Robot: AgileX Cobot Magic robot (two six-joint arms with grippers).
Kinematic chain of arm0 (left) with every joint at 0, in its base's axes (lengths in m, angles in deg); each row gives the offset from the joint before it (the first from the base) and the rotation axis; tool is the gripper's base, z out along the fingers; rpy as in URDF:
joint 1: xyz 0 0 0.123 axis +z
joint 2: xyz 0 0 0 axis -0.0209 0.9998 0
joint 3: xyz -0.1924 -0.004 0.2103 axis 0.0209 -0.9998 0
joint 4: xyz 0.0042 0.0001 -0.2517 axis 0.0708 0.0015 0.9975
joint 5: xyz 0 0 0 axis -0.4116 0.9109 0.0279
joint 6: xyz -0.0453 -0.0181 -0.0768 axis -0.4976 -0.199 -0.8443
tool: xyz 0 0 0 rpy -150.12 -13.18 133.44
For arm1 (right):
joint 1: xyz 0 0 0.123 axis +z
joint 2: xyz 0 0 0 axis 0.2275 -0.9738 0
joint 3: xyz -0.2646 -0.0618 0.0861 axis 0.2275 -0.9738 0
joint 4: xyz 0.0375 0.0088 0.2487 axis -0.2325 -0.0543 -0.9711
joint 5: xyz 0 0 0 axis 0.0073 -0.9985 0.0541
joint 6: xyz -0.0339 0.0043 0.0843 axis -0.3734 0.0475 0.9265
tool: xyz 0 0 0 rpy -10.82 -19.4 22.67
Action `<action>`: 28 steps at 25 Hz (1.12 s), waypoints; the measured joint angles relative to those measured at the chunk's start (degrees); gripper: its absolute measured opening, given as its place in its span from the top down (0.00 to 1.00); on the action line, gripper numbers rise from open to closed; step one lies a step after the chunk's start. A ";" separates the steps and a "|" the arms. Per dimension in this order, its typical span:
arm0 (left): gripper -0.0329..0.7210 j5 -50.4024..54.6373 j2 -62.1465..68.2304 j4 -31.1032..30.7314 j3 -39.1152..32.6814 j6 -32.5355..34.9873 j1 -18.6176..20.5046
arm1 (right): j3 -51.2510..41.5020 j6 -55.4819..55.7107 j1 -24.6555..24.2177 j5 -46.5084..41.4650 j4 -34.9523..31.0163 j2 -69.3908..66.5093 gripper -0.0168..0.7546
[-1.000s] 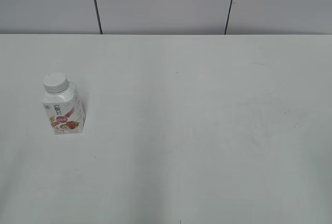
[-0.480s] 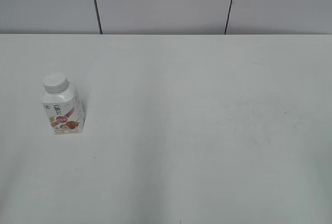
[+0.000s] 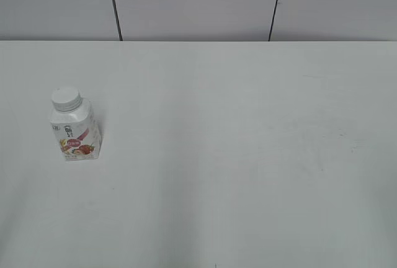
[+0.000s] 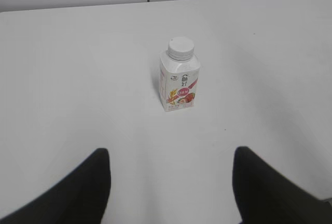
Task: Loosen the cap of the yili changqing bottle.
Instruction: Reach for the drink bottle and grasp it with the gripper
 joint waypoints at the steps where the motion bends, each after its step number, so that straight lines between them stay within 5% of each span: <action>1: 0.35 0.00 0.00 0.00 0.00 0.00 0.00 | 0.00 0.00 0.00 0.00 0.00 0.00 0.21; 10: 0.33 -0.13 0.00 0.00 0.00 0.00 0.00 | 0.00 0.00 0.00 0.00 0.00 0.00 0.21; 17: 0.13 -1.81 0.00 0.00 0.57 0.00 0.00 | 0.00 0.00 0.00 0.00 0.00 0.00 0.21; 28: 0.18 -20.29 2.14 -1.48 0.18 0.05 0.00 | 0.00 0.00 0.00 0.00 0.30 0.00 0.21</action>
